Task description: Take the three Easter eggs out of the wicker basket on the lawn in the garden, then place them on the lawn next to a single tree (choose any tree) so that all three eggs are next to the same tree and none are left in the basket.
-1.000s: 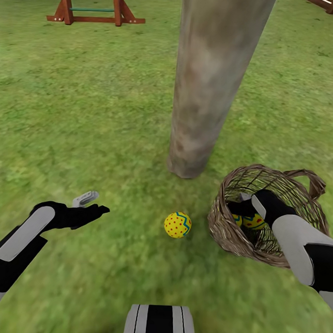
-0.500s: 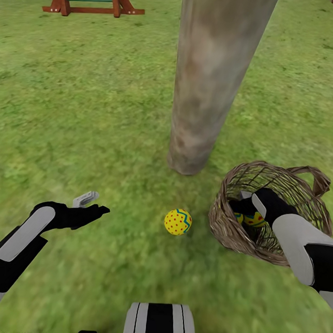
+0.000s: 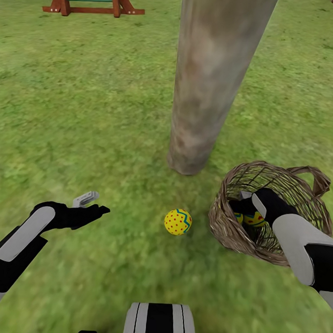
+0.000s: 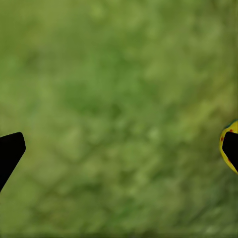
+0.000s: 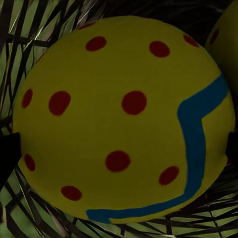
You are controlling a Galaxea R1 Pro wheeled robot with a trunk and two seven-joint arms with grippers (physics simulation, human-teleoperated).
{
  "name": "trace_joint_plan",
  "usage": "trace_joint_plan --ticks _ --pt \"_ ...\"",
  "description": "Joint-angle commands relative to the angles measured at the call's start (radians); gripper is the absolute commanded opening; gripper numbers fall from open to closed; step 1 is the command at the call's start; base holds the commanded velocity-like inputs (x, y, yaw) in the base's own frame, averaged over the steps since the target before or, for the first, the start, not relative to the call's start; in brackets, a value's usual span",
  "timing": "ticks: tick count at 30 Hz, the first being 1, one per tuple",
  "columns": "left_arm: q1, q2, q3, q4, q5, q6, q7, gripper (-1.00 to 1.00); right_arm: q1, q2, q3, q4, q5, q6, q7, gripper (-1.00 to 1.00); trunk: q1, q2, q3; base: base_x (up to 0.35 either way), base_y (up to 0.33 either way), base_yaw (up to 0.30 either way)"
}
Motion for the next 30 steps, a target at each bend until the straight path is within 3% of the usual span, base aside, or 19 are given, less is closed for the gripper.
trace_joint_plan --ticks 1,15,19,23,30 --pt "-0.001 0.001 -0.002 -0.001 0.008 0.000 0.009 1.00 0.001 0.000 0.004 0.022 -0.008 0.005 -0.003 -1.00 0.000 0.000 -0.001 0.000 0.000 0.000" --pt "-0.001 0.000 -0.011 -0.001 0.008 -0.001 0.008 1.00 0.001 -0.001 0.004 0.022 -0.006 0.005 -0.003 -1.00 0.000 0.000 -0.001 0.000 0.000 0.000" --pt "-0.001 0.000 -0.018 -0.001 0.008 -0.001 0.008 1.00 0.002 -0.002 0.004 0.022 -0.005 0.005 -0.003 -1.00 -0.002 0.001 0.015 0.000 0.000 0.000" --pt "-0.001 0.000 -0.030 -0.001 0.008 -0.001 0.007 1.00 0.002 -0.020 0.005 0.021 -0.006 0.005 -0.003 -1.00 -0.003 0.002 0.030 0.000 0.000 0.000" --pt "-0.001 0.000 -0.031 -0.001 0.008 -0.001 0.007 1.00 0.002 -0.022 0.005 0.021 -0.007 0.005 -0.003 -1.00 -0.007 0.003 0.057 0.000 0.000 0.000"
